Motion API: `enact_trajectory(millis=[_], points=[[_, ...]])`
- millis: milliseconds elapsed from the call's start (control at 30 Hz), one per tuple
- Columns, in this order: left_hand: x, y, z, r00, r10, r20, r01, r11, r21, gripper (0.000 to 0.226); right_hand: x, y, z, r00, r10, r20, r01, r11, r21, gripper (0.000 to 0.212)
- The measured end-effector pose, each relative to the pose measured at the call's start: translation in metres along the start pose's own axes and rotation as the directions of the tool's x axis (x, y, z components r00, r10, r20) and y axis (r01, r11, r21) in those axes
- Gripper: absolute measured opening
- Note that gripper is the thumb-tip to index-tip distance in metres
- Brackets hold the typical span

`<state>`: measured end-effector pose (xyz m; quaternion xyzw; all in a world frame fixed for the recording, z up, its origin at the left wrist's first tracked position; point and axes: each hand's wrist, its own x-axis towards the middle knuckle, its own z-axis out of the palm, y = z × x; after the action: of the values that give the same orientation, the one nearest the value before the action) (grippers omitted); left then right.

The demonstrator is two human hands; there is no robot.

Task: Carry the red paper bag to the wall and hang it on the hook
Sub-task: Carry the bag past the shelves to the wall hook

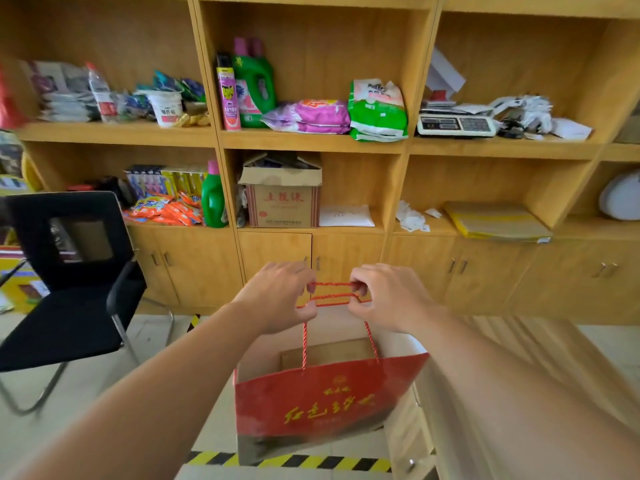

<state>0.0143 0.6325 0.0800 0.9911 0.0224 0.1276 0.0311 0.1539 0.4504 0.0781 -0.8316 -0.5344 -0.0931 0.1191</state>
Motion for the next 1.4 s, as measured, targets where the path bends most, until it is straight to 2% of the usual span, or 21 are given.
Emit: enact_trajectory(millis=[367, 567, 733, 900, 1100, 1233, 1400], points=[[0.03, -0.08, 0.027, 0.996, 0.019, 0.091, -0.014, 0.998, -0.054, 0.027, 0.077, -0.003, 0.034, 0.994, -0.002, 0.112, 0.012, 0.996, -0.089, 0.024], [0.073, -0.122, 0.034, 0.997, 0.045, 0.055, -0.049, 0.996, 0.069, 0.029, 0.124, 0.004, 0.041, 0.994, 0.068, 0.08, -0.06, 0.993, -0.098, 0.018], [0.12, -0.151, 0.041, 0.999, 0.027, 0.019, -0.03, 0.989, 0.142, 0.038, 0.173, 0.019, 0.042, 0.994, 0.099, 0.047, -0.088, 0.978, -0.189, 0.022], [0.169, -0.177, 0.06, 0.998, 0.043, -0.038, -0.036, 0.985, 0.17, 0.045, 0.212, 0.049, 0.053, 0.991, 0.133, 0.033, -0.123, 0.969, -0.213, 0.025], [0.247, -0.205, 0.083, 0.994, 0.113, 0.003, -0.111, 0.969, 0.223, 0.046, 0.262, 0.107, 0.075, 0.985, 0.166, 0.041, -0.156, 0.971, -0.18, 0.022], [0.298, -0.225, 0.096, 0.993, 0.108, 0.038, -0.113, 0.972, 0.208, 0.044, 0.302, 0.149, 0.089, 0.982, 0.174, 0.067, -0.163, 0.975, -0.148, 0.02], [0.358, -0.254, 0.101, 0.996, 0.081, 0.037, -0.086, 0.982, 0.167, 0.044, 0.361, 0.196, 0.098, 0.986, 0.138, 0.092, -0.118, 0.973, -0.196, 0.025]])
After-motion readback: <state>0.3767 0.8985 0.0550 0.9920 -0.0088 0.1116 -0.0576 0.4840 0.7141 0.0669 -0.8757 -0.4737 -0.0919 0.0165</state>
